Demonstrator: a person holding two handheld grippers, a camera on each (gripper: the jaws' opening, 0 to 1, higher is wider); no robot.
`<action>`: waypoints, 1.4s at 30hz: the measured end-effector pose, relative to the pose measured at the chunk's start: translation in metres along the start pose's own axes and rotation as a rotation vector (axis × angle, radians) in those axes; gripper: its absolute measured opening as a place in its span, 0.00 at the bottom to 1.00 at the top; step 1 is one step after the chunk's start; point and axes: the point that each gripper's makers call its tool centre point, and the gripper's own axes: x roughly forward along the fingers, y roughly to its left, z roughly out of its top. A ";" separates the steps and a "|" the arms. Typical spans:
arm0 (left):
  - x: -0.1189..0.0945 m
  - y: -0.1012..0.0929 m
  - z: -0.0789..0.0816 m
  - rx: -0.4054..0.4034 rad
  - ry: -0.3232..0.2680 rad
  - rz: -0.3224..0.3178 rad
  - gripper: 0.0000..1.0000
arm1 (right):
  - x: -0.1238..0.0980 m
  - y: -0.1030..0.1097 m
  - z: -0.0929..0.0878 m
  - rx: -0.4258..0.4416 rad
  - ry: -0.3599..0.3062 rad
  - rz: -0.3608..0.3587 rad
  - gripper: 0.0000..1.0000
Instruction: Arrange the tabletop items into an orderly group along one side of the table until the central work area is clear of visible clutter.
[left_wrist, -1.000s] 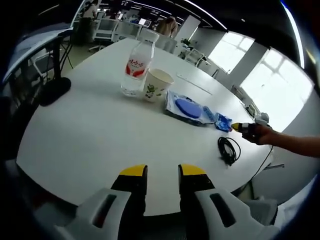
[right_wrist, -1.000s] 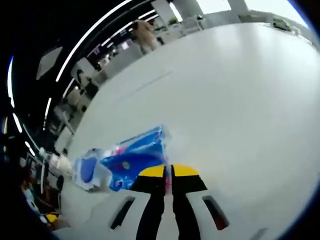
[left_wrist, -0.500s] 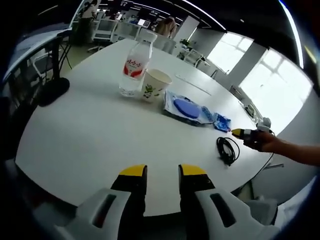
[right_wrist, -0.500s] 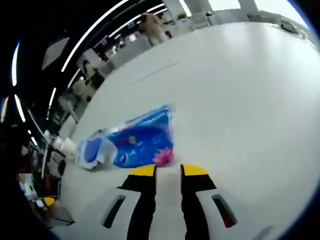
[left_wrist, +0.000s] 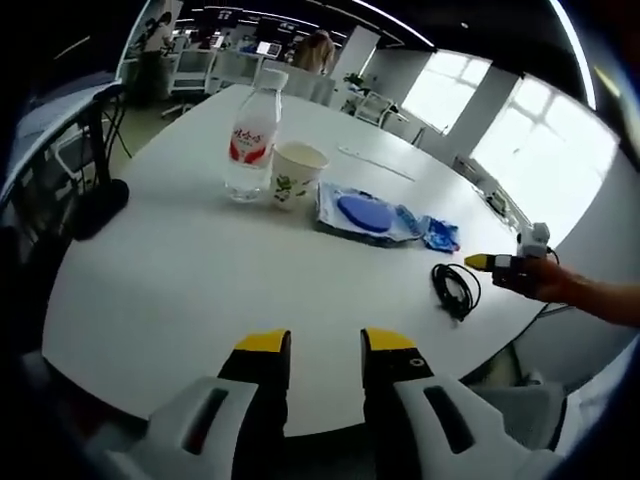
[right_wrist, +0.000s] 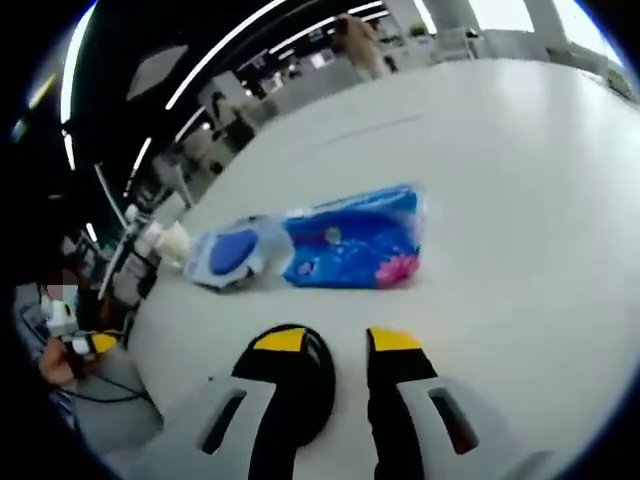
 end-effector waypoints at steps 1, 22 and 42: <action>-0.001 -0.001 0.002 0.010 -0.001 0.000 0.28 | 0.000 0.002 -0.002 -0.022 0.010 0.001 0.22; -0.022 -0.012 0.023 0.164 -0.005 -0.006 0.50 | 0.017 -0.010 -0.033 -0.180 0.119 -0.067 0.11; -0.032 -0.015 0.030 0.190 -0.030 -0.017 0.51 | 0.025 0.016 -0.007 -0.139 0.032 -0.065 0.05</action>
